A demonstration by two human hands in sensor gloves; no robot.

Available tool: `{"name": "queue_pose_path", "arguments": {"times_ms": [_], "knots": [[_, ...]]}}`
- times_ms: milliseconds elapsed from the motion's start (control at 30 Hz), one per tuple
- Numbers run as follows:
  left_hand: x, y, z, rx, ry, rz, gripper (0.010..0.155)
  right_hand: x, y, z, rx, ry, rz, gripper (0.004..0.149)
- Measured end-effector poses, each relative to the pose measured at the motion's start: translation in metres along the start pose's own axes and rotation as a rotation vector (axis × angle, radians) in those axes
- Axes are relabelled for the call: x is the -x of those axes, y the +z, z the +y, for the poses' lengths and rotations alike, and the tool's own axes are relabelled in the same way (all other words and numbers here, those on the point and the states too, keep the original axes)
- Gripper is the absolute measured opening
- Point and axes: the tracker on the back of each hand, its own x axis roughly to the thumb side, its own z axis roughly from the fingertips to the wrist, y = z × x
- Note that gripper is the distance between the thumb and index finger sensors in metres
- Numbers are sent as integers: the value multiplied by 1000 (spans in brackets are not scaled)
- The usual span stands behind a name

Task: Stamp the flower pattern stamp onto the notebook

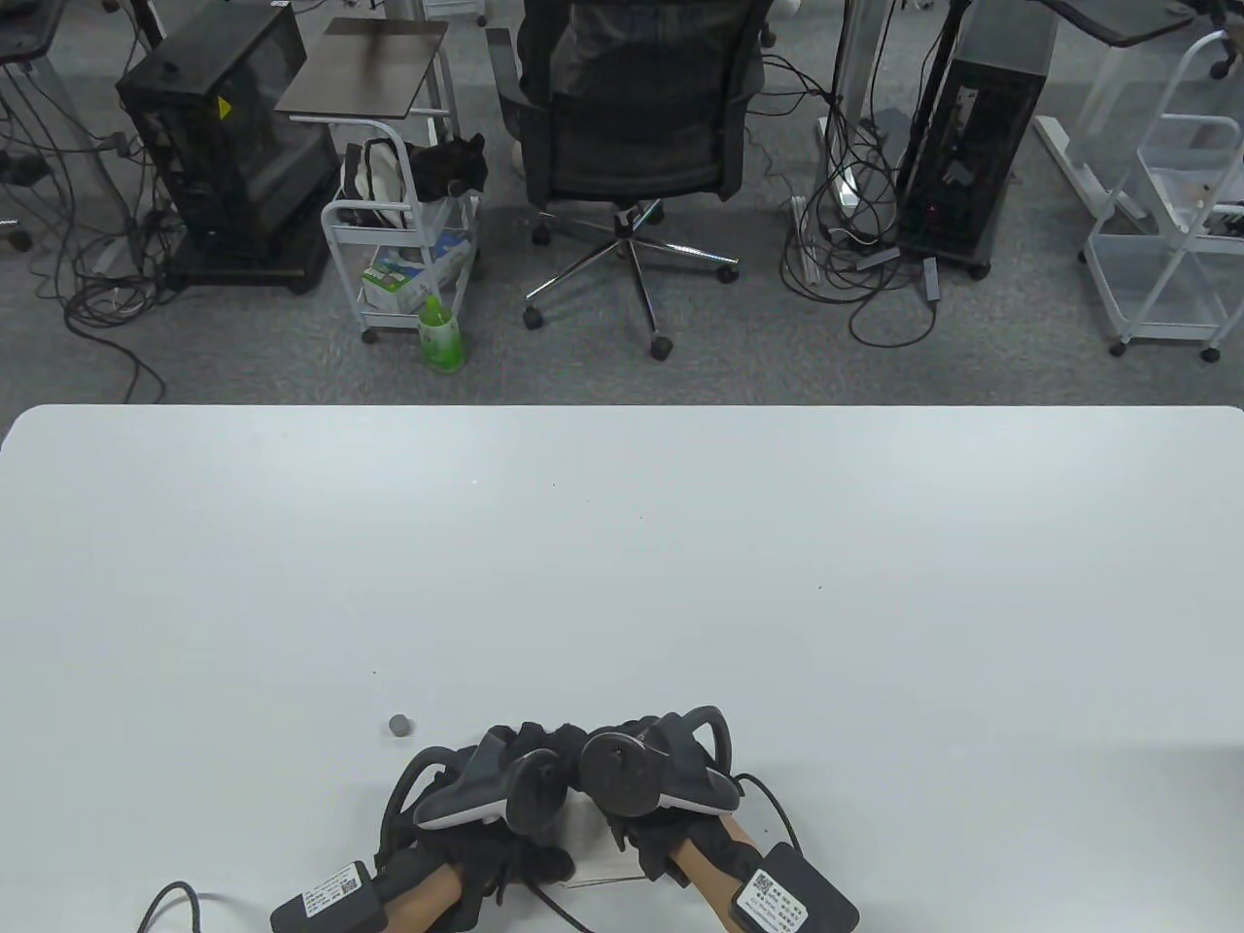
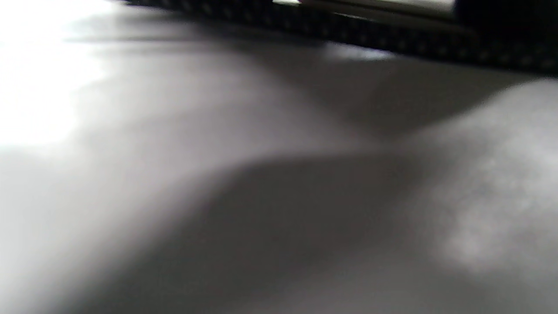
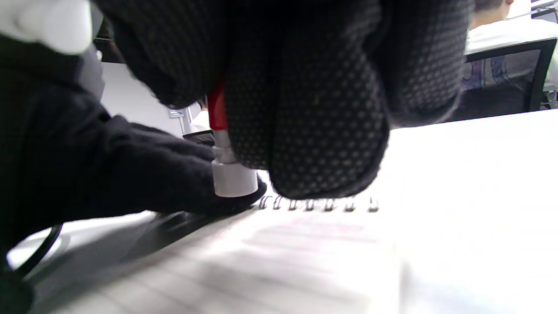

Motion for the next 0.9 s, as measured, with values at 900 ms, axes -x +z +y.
{"name": "queue_pose_path", "arguments": {"times_ms": [900], "knots": [[0, 0, 0, 0, 0, 0, 108, 12, 4, 12, -56, 11, 11, 45]]}}
